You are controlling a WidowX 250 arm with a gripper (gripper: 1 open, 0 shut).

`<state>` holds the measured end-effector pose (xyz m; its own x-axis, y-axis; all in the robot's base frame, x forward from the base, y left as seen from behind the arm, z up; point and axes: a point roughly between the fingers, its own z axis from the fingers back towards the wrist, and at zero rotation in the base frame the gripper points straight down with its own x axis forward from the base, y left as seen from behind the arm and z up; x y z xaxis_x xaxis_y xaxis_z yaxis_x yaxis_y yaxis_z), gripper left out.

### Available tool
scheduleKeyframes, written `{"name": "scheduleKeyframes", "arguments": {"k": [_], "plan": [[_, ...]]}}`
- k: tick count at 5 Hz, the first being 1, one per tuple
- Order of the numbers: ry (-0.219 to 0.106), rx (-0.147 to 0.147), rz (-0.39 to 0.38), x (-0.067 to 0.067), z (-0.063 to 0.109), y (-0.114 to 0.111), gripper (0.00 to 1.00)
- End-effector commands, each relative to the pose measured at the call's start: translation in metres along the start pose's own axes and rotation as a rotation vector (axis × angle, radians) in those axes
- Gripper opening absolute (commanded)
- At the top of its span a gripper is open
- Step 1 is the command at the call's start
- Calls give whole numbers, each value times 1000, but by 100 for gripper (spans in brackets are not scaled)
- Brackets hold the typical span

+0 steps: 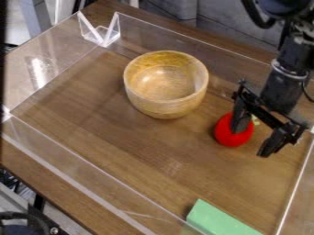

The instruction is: Move the red fruit to the left

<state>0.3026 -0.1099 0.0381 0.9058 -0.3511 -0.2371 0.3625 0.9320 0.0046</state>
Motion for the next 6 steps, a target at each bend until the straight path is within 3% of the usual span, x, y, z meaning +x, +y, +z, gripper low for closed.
{"name": "scheduleKeyframes", "arguments": {"k": [1, 6], "plan": [[-43, 19, -26, 12, 7, 6, 100], [0, 65, -94, 21, -17, 20, 100]]}}
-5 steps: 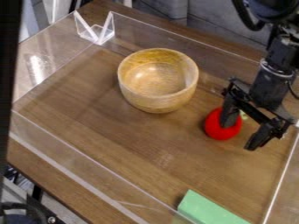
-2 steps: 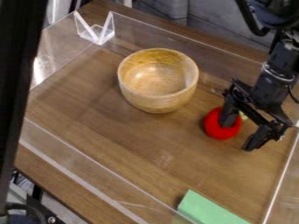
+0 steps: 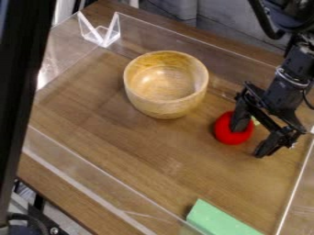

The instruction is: Move the red fruit to the left

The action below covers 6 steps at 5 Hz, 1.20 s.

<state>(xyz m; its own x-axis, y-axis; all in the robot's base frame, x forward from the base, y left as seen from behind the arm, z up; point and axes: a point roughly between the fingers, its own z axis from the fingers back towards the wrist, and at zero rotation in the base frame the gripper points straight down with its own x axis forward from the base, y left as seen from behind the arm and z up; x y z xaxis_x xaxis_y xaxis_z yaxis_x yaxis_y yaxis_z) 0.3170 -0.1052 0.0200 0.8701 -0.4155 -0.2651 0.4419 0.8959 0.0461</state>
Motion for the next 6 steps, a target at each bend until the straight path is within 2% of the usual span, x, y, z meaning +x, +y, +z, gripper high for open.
{"name": "scheduleKeyframes", "arguments": {"k": [1, 6], "plan": [[-24, 6, -29, 4, -3, 13, 100], [-5, -2, -78, 2, -7, 27, 100]]}}
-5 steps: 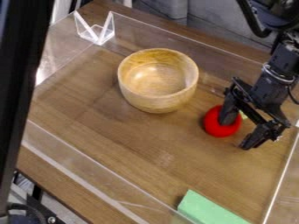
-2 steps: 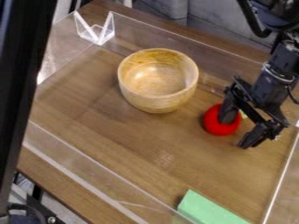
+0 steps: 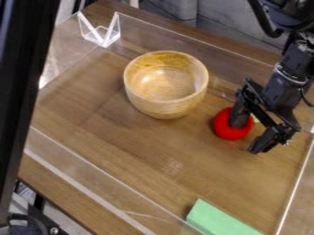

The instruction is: Move the red fruit to the left

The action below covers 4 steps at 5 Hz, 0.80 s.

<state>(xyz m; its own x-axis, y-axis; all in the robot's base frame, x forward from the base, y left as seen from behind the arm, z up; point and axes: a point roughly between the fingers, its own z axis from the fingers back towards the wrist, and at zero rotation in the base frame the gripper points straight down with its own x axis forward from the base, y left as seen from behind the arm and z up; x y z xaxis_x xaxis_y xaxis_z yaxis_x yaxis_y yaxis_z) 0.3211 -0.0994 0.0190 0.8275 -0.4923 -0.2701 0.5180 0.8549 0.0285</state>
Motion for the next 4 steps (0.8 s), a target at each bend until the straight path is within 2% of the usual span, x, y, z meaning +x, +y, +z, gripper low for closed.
{"name": "scheduleKeyframes", "arguments": {"k": [1, 2, 3, 4], "plan": [[-4, -11, -1, -3, -6, 22, 100], [-4, -12, 1, -4, -6, 23, 0], [-6, -12, 4, -6, -5, 23, 0], [-34, 3, 27, -15, 12, 25, 0]]}}
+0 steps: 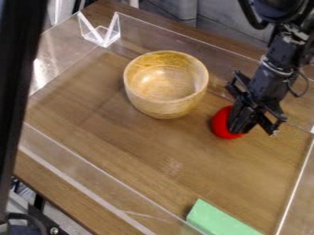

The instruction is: Move the red fruit to the left

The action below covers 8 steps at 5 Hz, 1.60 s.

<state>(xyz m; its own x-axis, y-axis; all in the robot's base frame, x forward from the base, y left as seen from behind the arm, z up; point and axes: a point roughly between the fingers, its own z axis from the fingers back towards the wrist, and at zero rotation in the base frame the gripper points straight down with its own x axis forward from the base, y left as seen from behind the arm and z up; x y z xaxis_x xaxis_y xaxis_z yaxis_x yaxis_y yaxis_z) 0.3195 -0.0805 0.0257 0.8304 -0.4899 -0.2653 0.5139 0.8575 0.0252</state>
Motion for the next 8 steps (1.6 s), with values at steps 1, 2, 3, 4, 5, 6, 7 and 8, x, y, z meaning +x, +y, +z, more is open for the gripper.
{"name": "scheduleKeyframes", "arguments": {"k": [1, 2, 3, 4, 5, 6, 7, 8], "plan": [[-77, 37, 81, -19, 35, 18, 0], [-126, 50, 181, -44, 53, 43, 0], [-185, 49, 233, -65, 76, 57, 0], [-218, 40, 271, -81, 89, 71, 0], [-234, 34, 319, -99, 95, 88, 0], [-236, 24, 367, -119, 94, 107, 0], [-233, 16, 409, -140, 91, 124, 0], [-226, 11, 432, -158, 85, 144, 0]]}}
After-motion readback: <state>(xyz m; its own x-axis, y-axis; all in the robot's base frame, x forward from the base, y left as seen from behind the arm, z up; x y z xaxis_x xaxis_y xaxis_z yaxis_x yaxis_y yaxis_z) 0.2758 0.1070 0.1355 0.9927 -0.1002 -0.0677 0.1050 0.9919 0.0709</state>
